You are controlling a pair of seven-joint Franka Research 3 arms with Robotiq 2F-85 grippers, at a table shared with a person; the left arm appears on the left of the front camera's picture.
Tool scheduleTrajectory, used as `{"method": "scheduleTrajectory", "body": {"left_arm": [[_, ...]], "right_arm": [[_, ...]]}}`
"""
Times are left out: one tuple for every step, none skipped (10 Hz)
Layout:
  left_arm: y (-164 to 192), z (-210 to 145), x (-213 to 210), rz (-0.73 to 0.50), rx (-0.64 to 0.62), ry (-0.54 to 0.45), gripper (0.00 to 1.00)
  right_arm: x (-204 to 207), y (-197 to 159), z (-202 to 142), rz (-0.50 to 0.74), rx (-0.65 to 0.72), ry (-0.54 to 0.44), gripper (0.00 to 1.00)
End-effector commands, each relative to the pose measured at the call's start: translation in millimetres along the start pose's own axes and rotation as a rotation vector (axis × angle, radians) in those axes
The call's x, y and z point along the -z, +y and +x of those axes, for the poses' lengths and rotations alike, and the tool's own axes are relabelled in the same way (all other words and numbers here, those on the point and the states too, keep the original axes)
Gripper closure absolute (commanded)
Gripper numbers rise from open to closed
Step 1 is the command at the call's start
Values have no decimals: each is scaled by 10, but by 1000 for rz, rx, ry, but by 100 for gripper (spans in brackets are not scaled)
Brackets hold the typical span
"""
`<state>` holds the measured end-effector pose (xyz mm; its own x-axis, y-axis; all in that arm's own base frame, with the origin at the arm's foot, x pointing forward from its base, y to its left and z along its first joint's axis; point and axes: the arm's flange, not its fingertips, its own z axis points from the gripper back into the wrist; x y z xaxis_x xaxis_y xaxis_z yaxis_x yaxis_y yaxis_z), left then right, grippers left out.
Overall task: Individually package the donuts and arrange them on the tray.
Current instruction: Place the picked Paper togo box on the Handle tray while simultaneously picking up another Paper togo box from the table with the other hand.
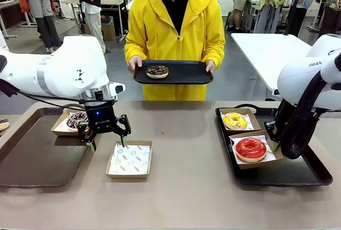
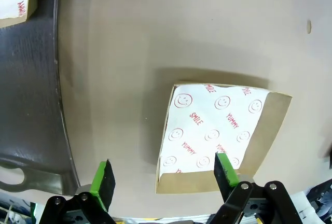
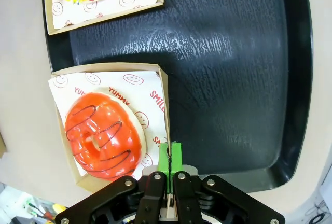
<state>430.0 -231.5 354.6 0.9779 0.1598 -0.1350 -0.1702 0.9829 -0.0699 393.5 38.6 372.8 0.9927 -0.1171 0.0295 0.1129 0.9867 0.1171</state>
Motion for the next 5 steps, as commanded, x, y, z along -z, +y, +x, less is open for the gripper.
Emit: {"method": "scheduleTrajectory", "body": {"left_arm": [[-42,32,73,21,6,-56,0],[-18,23,128,15,35,-71,0],[-3,18,176,20,66,-87,0],[4,6,225,24,114,-99,0],[7,-7,269,35,153,-105,0]], "right_arm": [[57,-18,-39,-34,24,-7,99],[61,-17,-41,-34,26,-5,99],[65,-22,-41,-35,28,-3,99],[75,-27,-45,-37,30,0,99],[94,-39,-45,-39,36,10,99]]}}
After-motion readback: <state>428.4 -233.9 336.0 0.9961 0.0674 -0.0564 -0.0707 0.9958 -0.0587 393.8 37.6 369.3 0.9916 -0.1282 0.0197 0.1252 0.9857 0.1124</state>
